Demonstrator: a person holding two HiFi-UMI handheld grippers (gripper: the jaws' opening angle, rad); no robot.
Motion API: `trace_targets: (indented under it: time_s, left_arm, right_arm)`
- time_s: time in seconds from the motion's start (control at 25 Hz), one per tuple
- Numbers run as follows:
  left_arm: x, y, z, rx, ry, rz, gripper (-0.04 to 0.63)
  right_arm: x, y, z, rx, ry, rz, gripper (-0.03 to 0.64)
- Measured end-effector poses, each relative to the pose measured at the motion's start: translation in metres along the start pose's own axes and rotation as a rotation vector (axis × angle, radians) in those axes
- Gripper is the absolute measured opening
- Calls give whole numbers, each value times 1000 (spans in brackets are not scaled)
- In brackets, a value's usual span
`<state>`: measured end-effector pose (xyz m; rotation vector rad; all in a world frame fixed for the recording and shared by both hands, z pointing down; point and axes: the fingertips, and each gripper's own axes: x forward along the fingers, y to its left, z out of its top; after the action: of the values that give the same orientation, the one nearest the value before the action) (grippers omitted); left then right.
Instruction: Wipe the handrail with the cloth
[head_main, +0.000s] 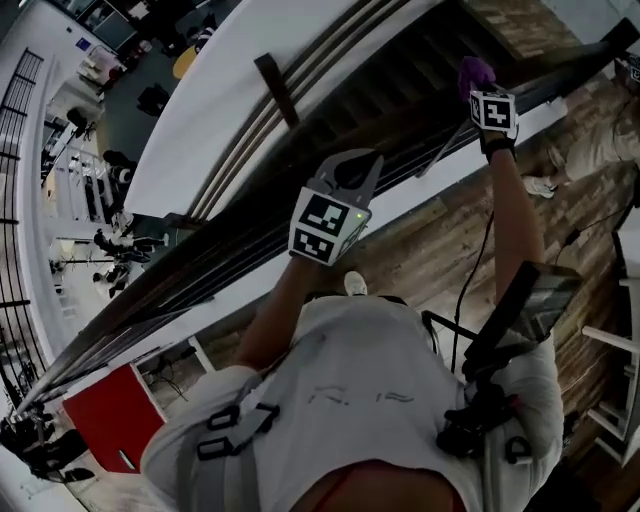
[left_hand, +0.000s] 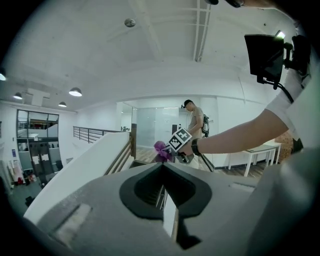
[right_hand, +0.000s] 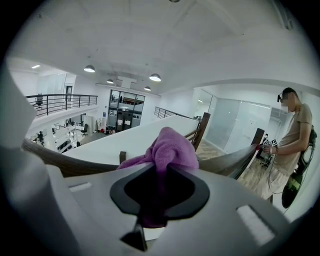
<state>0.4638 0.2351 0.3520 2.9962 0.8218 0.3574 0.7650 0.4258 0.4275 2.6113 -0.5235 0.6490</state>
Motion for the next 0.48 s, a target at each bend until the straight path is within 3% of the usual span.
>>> trace_targets:
  time_s: [0.08,0.16,0.32,0.48]
  left_arm:
    - [-19,10,-3,-10,-17,53,2]
    - [-48,17,-4,-31,-52,101,2]
    - [-118,47,-7,-82,-84,265,2]
    - [-218,92,-20,-127,-114,525,1]
  right_arm:
    - [-6,10,-1,13,28,22,52]
    - [-25,51,7,28,-23,145,60]
    - [-121,201,53,-58,-271,448,60]
    - [-212,369,82,-101,-400,790,60]
